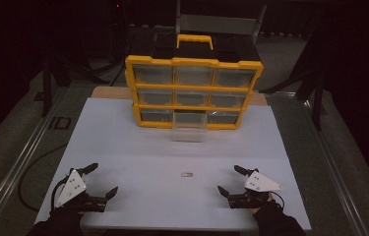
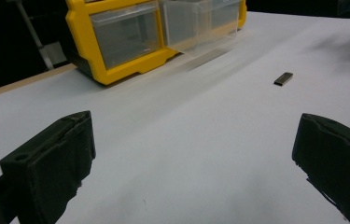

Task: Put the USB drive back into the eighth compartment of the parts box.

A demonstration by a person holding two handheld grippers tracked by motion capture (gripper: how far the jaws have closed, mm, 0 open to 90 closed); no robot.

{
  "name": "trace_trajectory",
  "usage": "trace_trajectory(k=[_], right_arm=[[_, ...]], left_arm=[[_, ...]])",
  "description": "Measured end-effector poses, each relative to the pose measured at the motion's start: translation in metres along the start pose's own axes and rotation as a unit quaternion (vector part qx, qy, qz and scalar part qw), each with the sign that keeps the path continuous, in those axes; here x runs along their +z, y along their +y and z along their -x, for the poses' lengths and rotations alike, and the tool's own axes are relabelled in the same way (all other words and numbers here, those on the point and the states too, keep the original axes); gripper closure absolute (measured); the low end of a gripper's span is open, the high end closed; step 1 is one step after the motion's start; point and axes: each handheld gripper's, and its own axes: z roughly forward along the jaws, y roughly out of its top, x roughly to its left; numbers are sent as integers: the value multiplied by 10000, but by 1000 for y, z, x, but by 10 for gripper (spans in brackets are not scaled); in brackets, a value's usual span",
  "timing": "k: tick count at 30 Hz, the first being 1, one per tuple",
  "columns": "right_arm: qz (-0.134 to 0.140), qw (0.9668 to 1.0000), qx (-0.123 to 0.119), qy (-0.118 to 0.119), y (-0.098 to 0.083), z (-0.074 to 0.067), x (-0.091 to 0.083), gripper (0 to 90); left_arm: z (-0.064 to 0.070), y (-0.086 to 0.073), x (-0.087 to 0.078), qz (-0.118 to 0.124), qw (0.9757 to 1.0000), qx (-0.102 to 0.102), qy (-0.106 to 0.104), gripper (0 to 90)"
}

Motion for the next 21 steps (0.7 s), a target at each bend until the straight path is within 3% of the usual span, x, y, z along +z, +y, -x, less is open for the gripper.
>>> trace_trajectory(k=[21], right_arm=[[-39, 9999, -90, -87, 2, -2, 2, 95]], left_arm=[[3, 0, 1, -27, 10000, 0, -28, 5]])
